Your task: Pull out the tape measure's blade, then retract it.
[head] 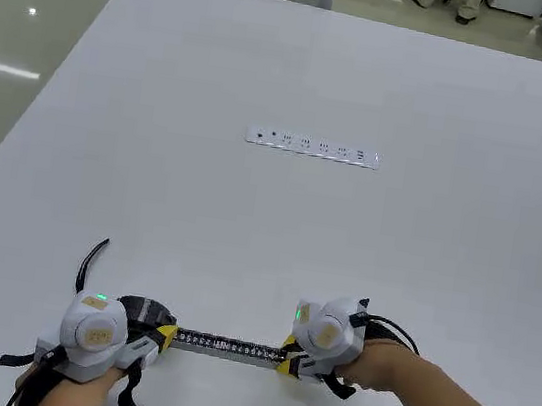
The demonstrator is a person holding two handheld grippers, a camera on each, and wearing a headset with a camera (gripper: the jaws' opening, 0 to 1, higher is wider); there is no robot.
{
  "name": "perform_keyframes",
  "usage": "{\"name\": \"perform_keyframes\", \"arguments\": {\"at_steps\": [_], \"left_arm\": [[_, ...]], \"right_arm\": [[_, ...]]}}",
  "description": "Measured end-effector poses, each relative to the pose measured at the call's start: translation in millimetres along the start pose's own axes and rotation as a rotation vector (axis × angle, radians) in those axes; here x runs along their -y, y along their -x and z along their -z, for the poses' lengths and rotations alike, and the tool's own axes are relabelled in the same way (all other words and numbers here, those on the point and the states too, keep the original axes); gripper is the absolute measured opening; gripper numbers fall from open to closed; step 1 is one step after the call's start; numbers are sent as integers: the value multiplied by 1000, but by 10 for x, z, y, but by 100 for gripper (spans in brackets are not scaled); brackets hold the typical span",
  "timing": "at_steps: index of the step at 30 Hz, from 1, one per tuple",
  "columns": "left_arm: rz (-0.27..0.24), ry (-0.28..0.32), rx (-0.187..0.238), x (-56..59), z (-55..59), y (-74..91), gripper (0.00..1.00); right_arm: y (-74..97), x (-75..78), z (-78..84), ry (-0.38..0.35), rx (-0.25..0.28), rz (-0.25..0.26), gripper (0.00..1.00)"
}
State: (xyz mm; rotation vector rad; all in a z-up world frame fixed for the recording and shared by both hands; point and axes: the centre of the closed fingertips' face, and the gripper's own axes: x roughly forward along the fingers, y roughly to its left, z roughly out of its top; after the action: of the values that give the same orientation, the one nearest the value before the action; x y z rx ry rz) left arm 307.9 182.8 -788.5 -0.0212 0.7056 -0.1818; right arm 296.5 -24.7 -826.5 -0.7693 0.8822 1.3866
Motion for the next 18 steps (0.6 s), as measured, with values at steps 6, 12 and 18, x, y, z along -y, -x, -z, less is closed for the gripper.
{"name": "perform_keyframes", "arguments": {"at_steps": [6,12,18], "left_arm": [[-2,-3,0,-2,0,-5,57],[0,7,2,-10,-7,-4,56],[7,17,-1,-17,-5,1,56]], "right_arm": [[-21,2,-18,-9,4,0,15],[-27,-3,-46,-10,11,1,15],[-39,-1,-71,-9,21,-1,15]]}}
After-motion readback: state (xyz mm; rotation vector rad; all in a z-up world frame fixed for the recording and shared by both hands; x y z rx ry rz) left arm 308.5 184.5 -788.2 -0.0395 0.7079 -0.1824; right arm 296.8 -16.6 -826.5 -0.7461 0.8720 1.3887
